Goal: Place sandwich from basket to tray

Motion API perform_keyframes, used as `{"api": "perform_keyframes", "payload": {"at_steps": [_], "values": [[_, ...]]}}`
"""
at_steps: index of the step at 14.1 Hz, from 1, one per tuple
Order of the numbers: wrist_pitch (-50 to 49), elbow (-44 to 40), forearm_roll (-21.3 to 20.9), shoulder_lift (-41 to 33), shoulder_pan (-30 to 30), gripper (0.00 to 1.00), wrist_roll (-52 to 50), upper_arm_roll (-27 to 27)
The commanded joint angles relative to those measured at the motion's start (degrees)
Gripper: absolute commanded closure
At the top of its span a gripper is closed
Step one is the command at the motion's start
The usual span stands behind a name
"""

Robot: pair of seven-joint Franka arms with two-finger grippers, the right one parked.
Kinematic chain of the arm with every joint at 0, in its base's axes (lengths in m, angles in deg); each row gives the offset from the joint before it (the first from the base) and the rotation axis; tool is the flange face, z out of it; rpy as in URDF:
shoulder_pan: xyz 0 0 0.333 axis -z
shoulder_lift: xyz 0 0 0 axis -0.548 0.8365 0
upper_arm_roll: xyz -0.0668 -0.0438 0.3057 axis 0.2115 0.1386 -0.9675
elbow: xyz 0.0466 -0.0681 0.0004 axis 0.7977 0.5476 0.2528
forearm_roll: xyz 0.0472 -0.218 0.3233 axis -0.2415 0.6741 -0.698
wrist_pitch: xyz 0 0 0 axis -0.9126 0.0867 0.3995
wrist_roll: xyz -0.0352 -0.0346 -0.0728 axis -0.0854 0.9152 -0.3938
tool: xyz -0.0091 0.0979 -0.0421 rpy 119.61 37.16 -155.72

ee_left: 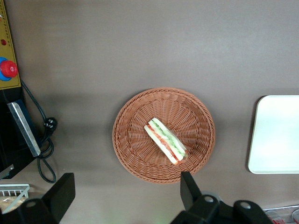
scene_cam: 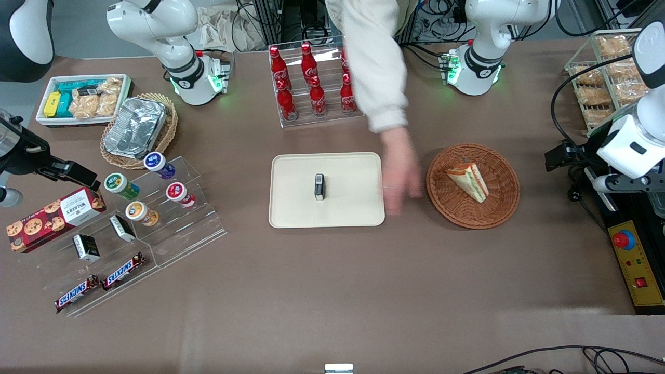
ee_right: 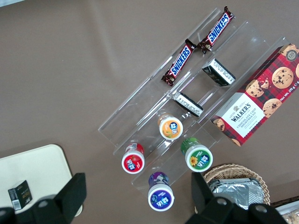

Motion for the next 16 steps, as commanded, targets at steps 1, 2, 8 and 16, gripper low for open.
{"api": "perform_keyframes", "payload": {"at_steps": [1, 2, 8, 16], "values": [[0.0, -0.9, -0.8, 0.3, 1.2, 0.0, -1.7, -0.1], [0.0, -1.0, -0.7, 0.3, 1.1, 0.0, -1.6, -0.1], [4.7, 12.1, -1.5, -6.9, 0.7, 0.0, -1.9, -0.4], [29.3, 41.8, -1.1, -18.0, 1.4, 0.0, -12.4, 0.4]]}}
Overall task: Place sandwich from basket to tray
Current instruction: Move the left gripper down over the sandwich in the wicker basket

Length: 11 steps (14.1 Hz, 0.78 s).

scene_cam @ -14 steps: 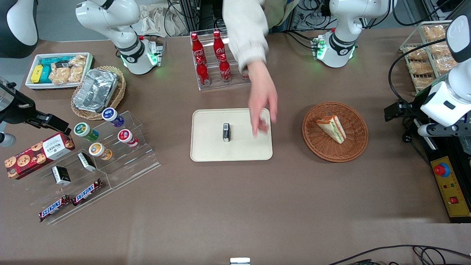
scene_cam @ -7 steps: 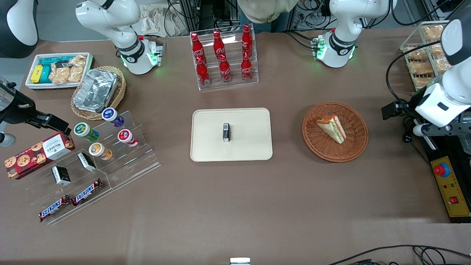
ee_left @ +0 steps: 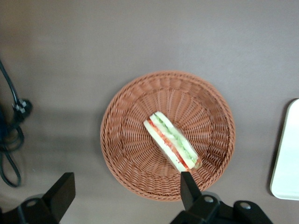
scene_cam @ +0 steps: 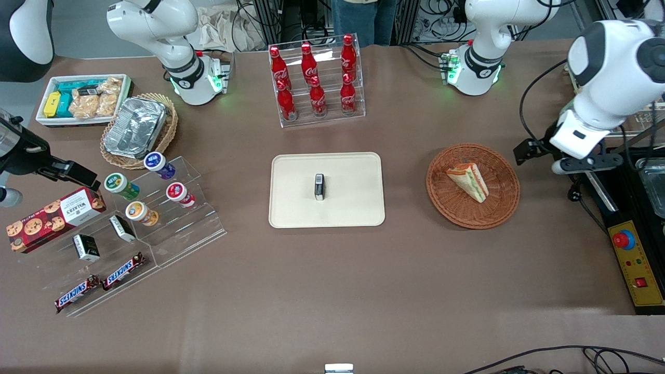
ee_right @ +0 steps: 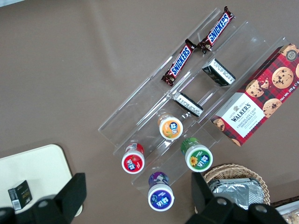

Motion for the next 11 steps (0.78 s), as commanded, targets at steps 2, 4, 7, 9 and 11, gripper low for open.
{"api": "perform_keyframes", "payload": {"at_steps": [2, 4, 7, 9, 11], "values": [[4.7, 7.1, -0.3, -0.2, 0.8, 0.0, -11.5, 1.8], [4.9, 6.4, 0.3, 3.7, 0.8, 0.0, -19.1, 4.2], [8.5, 5.7, 0.8, 8.2, 0.8, 0.0, -27.8, 5.9], [11.6, 5.7, 3.1, 10.4, 0.9, 0.0, -31.1, 6.3], [14.1, 5.9, 3.4, 12.1, 1.8, 0.0, -34.5, 6.8]]}}
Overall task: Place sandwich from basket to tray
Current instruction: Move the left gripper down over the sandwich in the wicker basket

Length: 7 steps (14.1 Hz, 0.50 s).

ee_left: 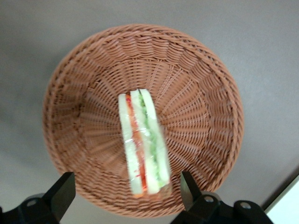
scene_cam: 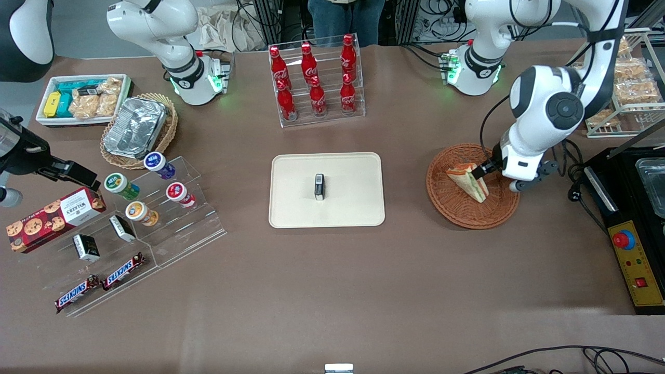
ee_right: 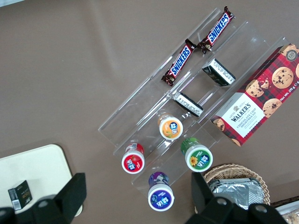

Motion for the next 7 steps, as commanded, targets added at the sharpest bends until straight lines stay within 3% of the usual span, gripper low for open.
{"api": "perform_keyframes", "payload": {"at_steps": [1, 7], "values": [[3.5, -0.6, 1.1, 2.6, 1.4, 0.0, -5.4, 0.4], [11.9, 3.3, 0.3, 5.5, 3.4, 0.01, -9.8, 0.4]]}}
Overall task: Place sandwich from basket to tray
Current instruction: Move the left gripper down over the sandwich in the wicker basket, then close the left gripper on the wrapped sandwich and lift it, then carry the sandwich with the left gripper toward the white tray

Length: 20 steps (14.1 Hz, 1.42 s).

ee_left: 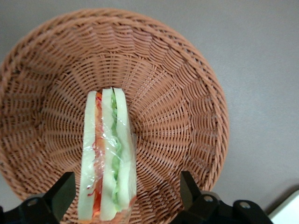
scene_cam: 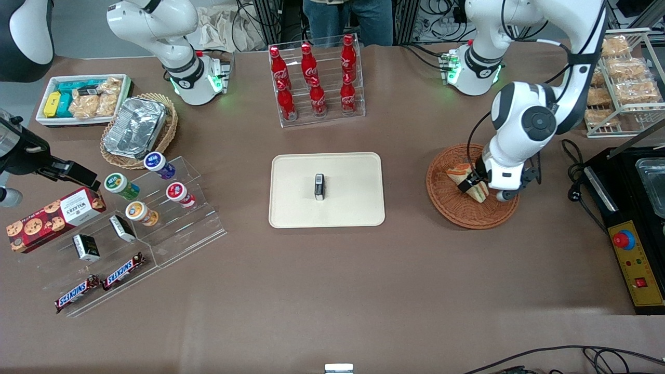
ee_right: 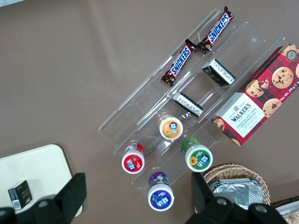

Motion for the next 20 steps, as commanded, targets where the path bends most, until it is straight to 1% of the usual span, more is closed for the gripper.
{"api": "perform_keyframes", "payload": {"at_steps": [1, 5, 6, 9, 10, 12, 15, 17, 20], "values": [[3.9, 2.7, 0.0, 0.3, 0.9, 0.02, -1.3, -0.2], [4.7, 3.8, -0.2, 0.8, 1.6, 0.17, -1.1, -0.3], [4.7, 3.8, -0.2, 0.8, 1.7, 0.26, -1.1, -0.3], [4.0, 3.3, -0.2, 0.4, 1.6, 0.83, -1.1, -0.3], [3.1, 3.0, -0.3, 0.1, 1.6, 1.0, -0.7, -0.4], [-3.2, -0.5, -2.1, -0.6, 1.1, 1.0, -0.4, -0.4], [-18.1, -13.7, -2.3, 0.3, 0.9, 1.0, 0.2, -0.6], [-25.1, -20.0, -2.2, 0.4, 0.1, 1.0, 7.1, -1.0], [-34.1, -29.4, -1.4, 0.2, -0.1, 1.0, 20.6, -5.3]]}}
